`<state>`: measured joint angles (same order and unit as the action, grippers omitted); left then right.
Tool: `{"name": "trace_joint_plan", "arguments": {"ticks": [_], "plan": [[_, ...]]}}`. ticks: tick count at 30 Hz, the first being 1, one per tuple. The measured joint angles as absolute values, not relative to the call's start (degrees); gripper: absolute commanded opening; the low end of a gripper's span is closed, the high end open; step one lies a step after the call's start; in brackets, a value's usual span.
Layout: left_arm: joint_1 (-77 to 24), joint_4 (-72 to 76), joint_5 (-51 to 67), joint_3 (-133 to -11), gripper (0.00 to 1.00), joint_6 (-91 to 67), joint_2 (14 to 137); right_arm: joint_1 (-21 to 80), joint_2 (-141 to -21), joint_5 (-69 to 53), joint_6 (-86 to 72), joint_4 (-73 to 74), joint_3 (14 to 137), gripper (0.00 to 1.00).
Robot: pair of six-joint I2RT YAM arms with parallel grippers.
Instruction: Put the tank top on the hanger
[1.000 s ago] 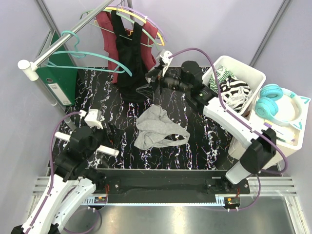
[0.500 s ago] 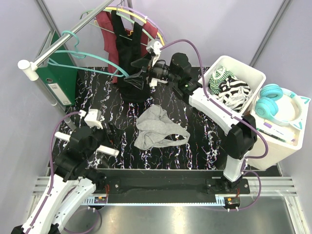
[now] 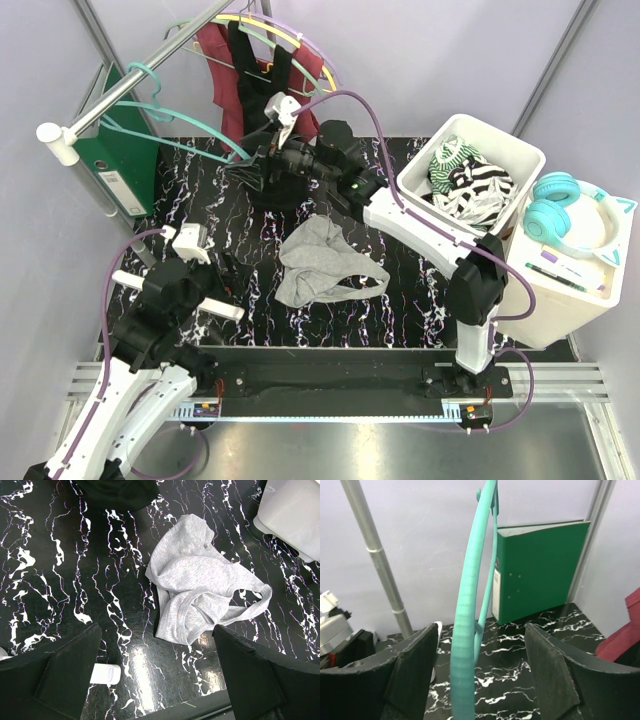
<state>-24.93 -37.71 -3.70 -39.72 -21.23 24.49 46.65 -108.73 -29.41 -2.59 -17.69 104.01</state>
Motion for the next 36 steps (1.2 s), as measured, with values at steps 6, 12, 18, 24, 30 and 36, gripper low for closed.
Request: {"name": "trace_joint_plan", "arguments": {"ticks": [6,12,18,24,30,36], "plan": [[-24.88,-37.71,-3.7,-39.72,0.99,-21.23,24.49,49.32,-110.85,-23.42,1.61,-13.52,110.08,0.63],[-24.82,-37.71,-3.7,-39.72,0.99,-21.23,24.49,50.78,-112.75,-18.92,4.69,-9.08,114.41,0.39],[-24.82,-37.71,-3.7,-39.72,0.99,-21.23,24.49,51.31,-113.14,-15.97,6.63,-6.07,114.96,0.05],[-24.82,-37.71,-3.68,-39.72,0.99,-21.23,24.49,52.69,-113.14,-13.43,7.84,-5.85,115.18,0.0],[-24.82,-37.71,-3.68,-39.72,0.99,-21.23,24.49,54.43,-113.14,-9.96,8.23,-6.11,115.18,0.0],[-24.82,-37.71,-3.66,-39.72,0.99,-21.23,24.6,54.81,-112.9,-7.49,7.92,-7.2,115.18,0.0]]}}
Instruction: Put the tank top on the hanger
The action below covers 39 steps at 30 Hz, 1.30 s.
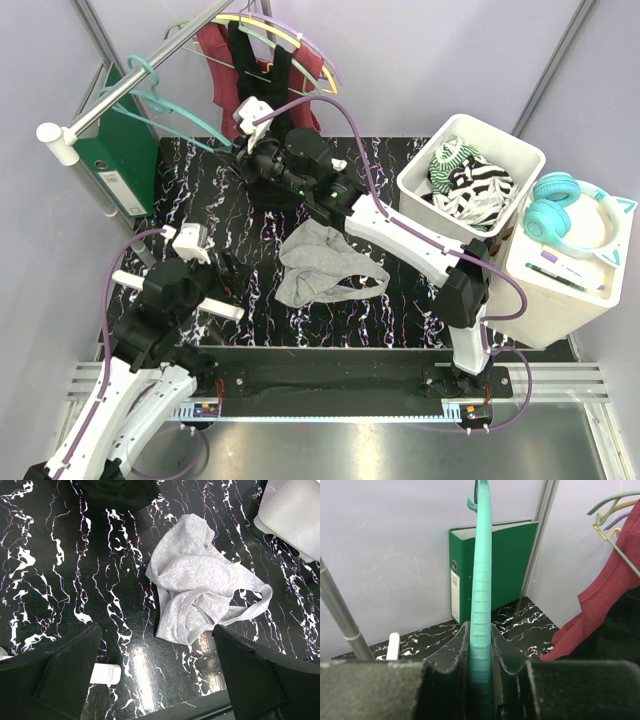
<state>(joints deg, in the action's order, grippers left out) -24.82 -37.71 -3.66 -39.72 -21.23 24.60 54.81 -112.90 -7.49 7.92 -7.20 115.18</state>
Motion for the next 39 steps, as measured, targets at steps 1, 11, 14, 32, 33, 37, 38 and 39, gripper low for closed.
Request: {"name": "trace_joint_plan", "arguments": {"ticks": [1,11,14,32,33,37,38,39], "plan": [[-24.82,-37.71,-3.66,-39.72,0.99,-21.23,24.62,54.81,-112.77,-7.07,7.86,-7.4,115.15,0.0],[-24.82,-37.71,-3.68,-39.72,0.99,-21.23,24.64,54.81,-104.88,-6.0,6.35,-12.64,107.87,0.0],[-24.82,-37.71,-3.7,-39.72,0.99,-21.23,24.75,54.81,-102.32,-4.93,6.09,-12.58,105.91,0.0],[-24.77,-37.71,-5.43,-39.7,0.97,-21.58,24.84,54.81,-76.53,3.31,3.14,-6.96,74.63,0.0],[-24.77,-37.69,-5.52,-39.7,0.96,-21.89,24.97,54.81,-73.89,3.81,2.63,-5.89,72.2,0.0],[-24.77,-37.34,-5.17,-39.7,0.92,-23.77,27.75,54.85,-63.13,6.11,0.56,-1.21,63.55,0.0],[-24.8,-37.06,-4.93,-39.64,0.91,-24.43,29.36,54.85,-60.14,7.07,-0.03,0.16,61.39,0.0],[-24.84,-36.4,-4.71,-39.38,0.91,-24.97,30.57,54.85,-57.14,7.97,-0.58,1.54,59.4,0.0]]}}
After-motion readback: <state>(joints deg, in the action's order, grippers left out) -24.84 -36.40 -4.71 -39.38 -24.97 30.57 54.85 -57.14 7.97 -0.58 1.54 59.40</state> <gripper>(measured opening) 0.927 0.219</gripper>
